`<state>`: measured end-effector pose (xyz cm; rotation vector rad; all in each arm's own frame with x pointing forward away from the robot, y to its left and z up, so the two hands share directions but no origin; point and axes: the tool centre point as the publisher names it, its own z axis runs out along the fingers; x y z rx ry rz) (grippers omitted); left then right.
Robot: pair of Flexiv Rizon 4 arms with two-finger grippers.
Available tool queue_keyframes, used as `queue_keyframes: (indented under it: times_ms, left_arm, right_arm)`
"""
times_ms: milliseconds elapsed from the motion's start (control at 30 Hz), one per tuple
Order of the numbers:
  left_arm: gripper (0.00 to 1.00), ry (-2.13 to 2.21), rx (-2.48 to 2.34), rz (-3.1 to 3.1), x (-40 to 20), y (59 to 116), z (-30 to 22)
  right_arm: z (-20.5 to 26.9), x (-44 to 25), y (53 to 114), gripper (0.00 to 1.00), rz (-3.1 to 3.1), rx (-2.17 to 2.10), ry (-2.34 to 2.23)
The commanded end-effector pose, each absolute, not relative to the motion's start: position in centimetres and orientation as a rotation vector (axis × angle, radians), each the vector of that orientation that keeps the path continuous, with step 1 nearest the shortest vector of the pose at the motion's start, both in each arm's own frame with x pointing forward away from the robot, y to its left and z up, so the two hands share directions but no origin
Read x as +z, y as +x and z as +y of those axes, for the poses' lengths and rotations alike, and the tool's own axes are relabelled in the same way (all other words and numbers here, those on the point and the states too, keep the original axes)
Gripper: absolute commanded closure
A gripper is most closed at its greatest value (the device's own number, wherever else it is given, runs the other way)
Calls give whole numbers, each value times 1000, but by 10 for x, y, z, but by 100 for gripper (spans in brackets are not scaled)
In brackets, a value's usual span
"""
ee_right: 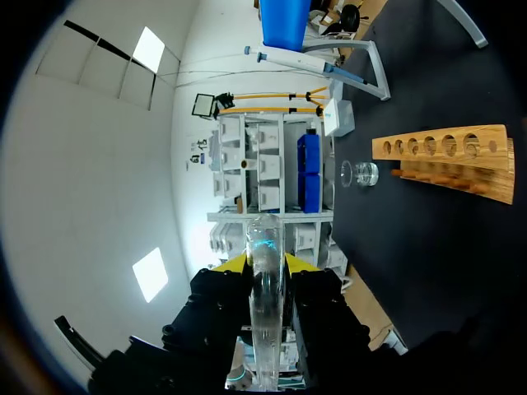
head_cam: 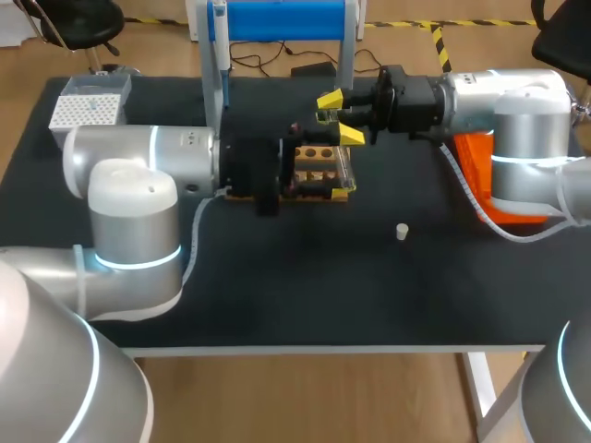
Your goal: Invert the test tube, pick up the pipette, mount the tip to pipette, aspirate from beaker and dispense into the tube, eject the tip, return the pipette, and cap with the stopper.
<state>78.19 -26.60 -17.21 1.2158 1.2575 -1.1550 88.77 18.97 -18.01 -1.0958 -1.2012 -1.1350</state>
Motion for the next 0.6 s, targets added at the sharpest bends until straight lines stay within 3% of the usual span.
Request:
queue_keyframes:
  times_ms: [33,300,367,433,500,600]
  left_arm:
    - [0,1218,-1150,1268,-171,779,-264]
    - [0,1240,-1112,1257,-167,780,-264]
    - [15,1239,-1112,1247,-166,780,-265]
    - [17,1256,-1111,1234,-166,779,-269]
    - [13,1264,-1113,1229,-166,779,-272]
    - [23,1270,-1114,1228,-166,778,-273]
  right_arm:
    - [189,-180,888,100,-1204,-1132,-1096]
    - [189,-180,888,100,-1204,-1132,-1096]
    - [189,-180,888,100,-1204,-1132,-1096]
    - [189,-180,888,100,-1204,-1132,-1096]
    - [189,-180,888,100,-1204,-1132,-1096]
    - [189,-180,888,100,-1204,-1132,-1096]
